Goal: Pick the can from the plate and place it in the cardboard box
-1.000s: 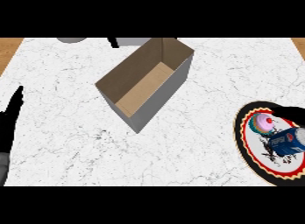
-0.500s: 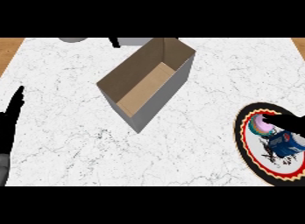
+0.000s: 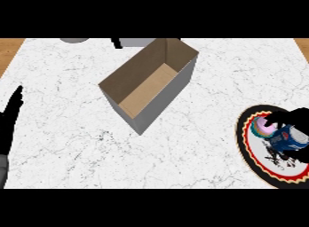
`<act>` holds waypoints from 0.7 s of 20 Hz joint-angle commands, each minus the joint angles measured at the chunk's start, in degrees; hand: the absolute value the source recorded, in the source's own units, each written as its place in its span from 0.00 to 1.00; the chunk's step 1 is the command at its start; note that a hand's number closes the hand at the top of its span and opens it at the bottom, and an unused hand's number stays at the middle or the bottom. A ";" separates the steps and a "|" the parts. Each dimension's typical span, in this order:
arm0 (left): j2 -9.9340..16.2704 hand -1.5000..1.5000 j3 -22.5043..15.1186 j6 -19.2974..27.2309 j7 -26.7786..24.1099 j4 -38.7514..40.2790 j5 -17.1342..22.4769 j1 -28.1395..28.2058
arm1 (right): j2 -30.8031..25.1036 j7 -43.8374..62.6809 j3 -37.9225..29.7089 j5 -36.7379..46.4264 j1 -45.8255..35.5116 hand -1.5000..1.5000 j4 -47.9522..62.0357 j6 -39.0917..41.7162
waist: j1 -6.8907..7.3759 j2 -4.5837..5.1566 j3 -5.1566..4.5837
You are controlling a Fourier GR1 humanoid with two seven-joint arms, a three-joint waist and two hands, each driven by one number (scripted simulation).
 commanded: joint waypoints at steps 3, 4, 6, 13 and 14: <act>-1.48 0.50 -0.12 0.56 -2.06 0.56 -1.24 1.12 | 8.66 16.64 -1.57 2.00 -3.15 1.00 -2.55 -1.81 | 0.03 0.38 0.50; -1.45 0.50 -0.37 -0.06 1.41 0.22 -0.81 -1.35 | 11.21 19.50 -1.55 2.66 -0.92 1.00 -2.23 -4.66 | -0.35 0.38 0.53; -0.60 0.50 0.64 0.26 0.90 1.53 -0.93 -2.58 | 15.02 29.57 -1.75 3.72 -3.50 1.00 -2.88 -3.67 | -0.14 0.42 0.46; 0.93 0.50 2.18 -2.47 0.78 -1.79 0.14 1.78 | 13.28 38.93 -5.34 7.62 -3.22 1.00 -15.40 -8.59 | -0.37 0.19 0.53; -0.41 0.50 1.76 -1.12 -1.27 0.41 -1.08 0.46 | 14.62 39.74 -5.29 8.27 -3.56 1.00 -16.33 -9.85 | -0.46 0.32 0.53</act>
